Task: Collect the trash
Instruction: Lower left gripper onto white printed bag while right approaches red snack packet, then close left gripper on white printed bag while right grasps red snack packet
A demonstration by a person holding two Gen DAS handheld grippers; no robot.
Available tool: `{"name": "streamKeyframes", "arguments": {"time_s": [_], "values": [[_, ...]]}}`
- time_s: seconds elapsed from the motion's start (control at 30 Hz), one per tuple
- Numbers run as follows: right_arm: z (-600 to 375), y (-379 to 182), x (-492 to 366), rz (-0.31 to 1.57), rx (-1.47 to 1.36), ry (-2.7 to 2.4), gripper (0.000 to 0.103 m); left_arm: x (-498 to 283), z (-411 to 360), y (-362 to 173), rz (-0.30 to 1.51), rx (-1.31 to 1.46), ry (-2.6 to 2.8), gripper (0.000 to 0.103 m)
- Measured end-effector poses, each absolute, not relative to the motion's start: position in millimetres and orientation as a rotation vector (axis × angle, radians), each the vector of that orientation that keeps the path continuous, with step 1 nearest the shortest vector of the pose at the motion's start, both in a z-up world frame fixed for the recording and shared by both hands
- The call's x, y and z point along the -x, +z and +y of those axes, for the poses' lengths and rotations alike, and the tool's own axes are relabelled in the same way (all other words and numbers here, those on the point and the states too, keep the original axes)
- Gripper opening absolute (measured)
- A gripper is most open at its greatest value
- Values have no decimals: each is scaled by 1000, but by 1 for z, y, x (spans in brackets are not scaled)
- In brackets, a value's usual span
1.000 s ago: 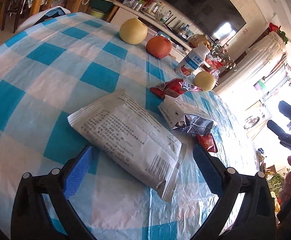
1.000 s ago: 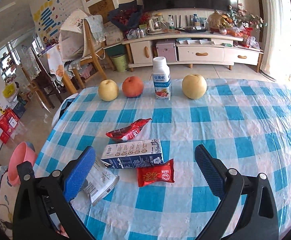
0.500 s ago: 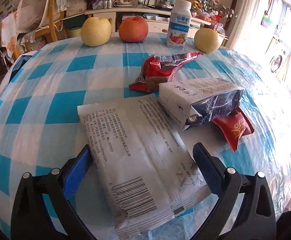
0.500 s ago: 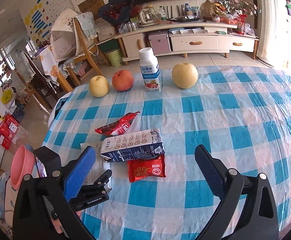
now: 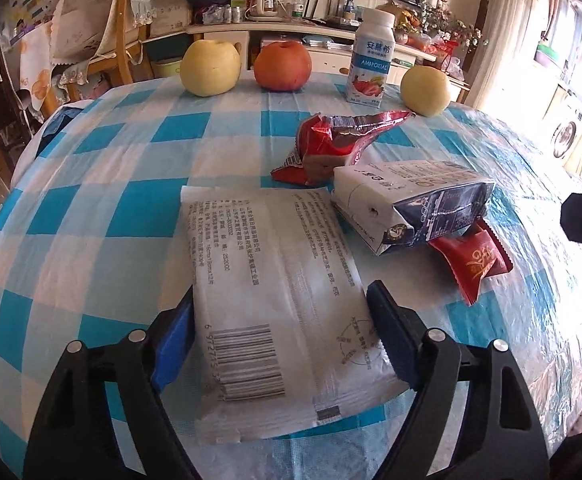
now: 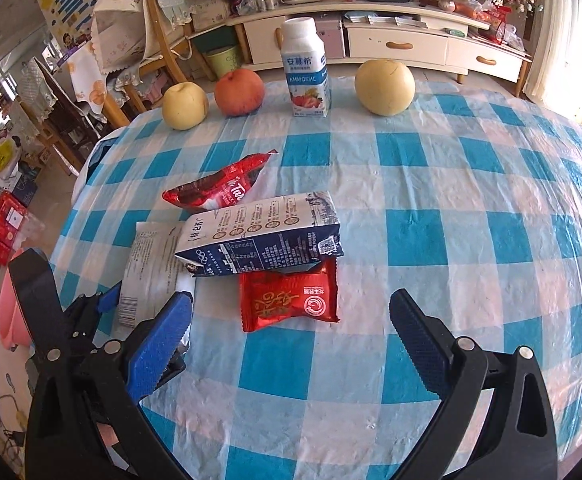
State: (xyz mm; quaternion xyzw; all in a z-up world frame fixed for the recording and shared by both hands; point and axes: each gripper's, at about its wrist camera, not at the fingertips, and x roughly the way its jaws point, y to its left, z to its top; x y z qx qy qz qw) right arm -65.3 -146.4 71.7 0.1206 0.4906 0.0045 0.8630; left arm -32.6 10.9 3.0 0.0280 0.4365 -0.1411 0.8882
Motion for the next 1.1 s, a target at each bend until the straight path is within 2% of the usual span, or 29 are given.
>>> {"name": "streamKeyframes", "arguments": {"time_s": [0.3,0.63,0.9,1.1], "values": [[-154,56,58,1069,-424,38,98,32,19,3,903,-26,-332,78],[-136,26,45,1149,-265,-32,98,28,36,5,901,40,-359,78],[-129,11,39,1136,-172,-64,97,22,55,7,903,107,-355,77],[-113,5,38,1125,-28,-54,81,22,69,13,888,136,-348,78]]}}
